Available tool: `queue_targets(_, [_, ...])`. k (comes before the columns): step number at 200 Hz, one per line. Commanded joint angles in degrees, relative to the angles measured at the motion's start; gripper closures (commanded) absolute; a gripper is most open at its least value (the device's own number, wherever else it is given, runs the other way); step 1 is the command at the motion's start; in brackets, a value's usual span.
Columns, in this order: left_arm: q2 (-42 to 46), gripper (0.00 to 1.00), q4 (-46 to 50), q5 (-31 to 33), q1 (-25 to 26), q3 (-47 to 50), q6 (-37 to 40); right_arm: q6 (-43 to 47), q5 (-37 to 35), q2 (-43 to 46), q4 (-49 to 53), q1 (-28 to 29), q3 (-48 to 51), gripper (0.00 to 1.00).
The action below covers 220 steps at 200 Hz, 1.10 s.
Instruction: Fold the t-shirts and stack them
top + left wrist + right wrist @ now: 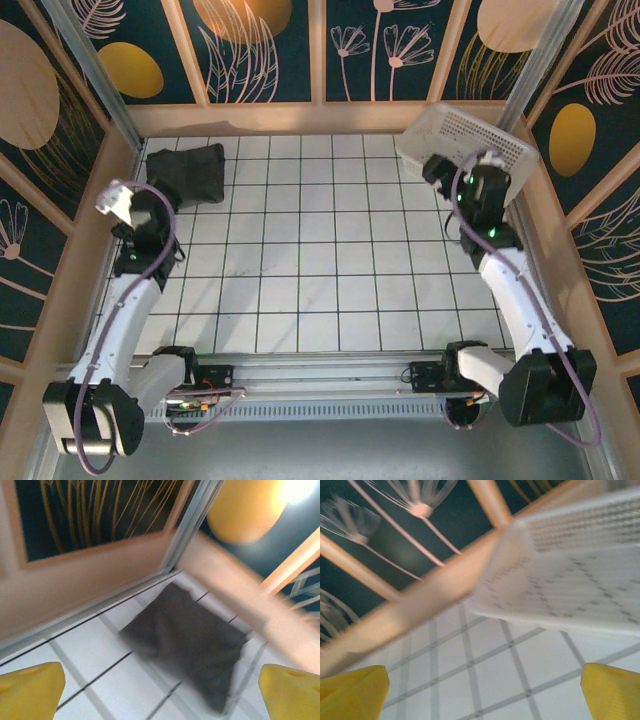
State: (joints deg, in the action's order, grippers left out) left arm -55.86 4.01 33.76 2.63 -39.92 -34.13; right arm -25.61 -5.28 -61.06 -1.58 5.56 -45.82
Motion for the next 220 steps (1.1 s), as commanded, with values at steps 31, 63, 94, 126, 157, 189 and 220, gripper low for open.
queue_targets(31, [0.17,0.01,-32.18,-6.62,0.09,23.96,19.27,19.29,-14.52,-1.81,-28.94,-0.88,22.99,0.01])
queue_targets(63, [-11.90,0.01,-51.01,-8.46,0.01,27.69,21.39,22.37,-11.92,-10.76,-41.26,-1.98,27.27,0.01])
queue_targets(94, [-24.09,0.01,-63.37,-12.85,-0.31,22.78,26.21,22.62,-6.66,-20.49,-52.59,-5.15,26.71,0.01])
queue_targets(126, [-28.86,0.01,-70.67,-14.42,-0.62,23.67,27.18,20.78,-1.99,-25.91,-51.71,-8.12,22.89,0.01])
queue_targets(157, [-32.89,0.01,-93.23,-14.26,-0.62,33.34,27.61,22.68,3.54,-23.95,-65.69,-8.23,31.62,0.01])
queue_targets(189, [-31.08,0.01,-78.68,-15.38,-1.00,27.57,26.92,24.10,3.79,-27.30,-72.25,-7.39,33.55,0.01])
queue_targets(220, [-31.10,0.01,-79.10,-15.30,-0.96,27.71,27.05,24.24,2.29,-27.18,-70.86,-6.79,32.89,0.01])
